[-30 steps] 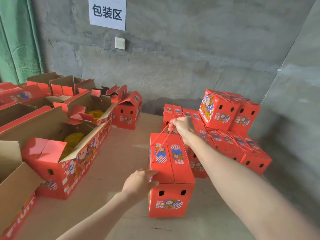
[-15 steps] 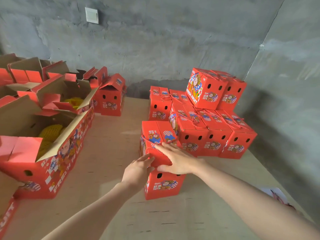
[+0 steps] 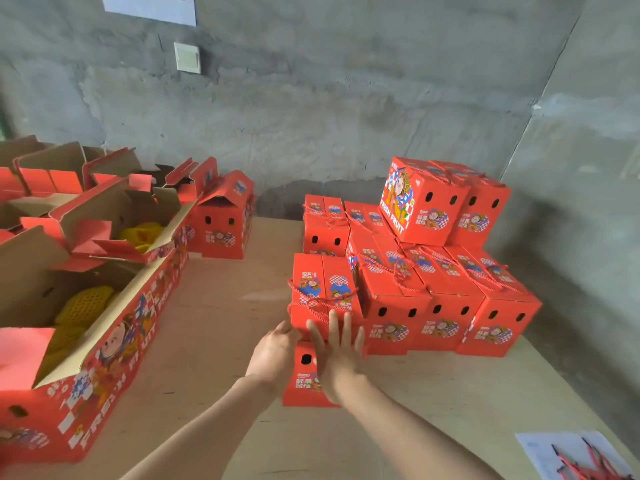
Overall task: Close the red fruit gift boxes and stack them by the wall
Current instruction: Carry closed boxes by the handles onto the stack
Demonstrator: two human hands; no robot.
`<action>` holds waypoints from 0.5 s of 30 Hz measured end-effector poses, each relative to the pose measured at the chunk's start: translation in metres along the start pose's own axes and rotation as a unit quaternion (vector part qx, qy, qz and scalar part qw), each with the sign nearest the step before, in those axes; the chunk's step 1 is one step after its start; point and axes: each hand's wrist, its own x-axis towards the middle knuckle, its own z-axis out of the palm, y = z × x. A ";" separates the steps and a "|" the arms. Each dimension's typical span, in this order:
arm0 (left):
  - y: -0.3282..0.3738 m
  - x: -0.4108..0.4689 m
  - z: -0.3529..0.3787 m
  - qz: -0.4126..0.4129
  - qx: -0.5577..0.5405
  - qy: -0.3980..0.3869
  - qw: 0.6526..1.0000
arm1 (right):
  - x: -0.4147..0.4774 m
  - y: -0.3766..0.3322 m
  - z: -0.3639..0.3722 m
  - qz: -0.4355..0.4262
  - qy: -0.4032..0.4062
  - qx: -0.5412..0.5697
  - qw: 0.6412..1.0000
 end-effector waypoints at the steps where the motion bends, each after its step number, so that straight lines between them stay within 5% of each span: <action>1: 0.000 0.007 0.001 0.013 0.009 -0.016 1.000 | 0.010 0.005 -0.001 0.000 -0.005 -0.006 1.000; 6: -0.002 0.041 0.007 0.013 0.161 -0.133 0.978 | 0.053 0.034 -0.012 -0.008 -0.020 -0.011 1.000; 15: 0.007 0.117 0.011 -0.057 0.175 -0.202 0.962 | 0.126 0.064 -0.019 -0.037 -0.009 0.030 0.999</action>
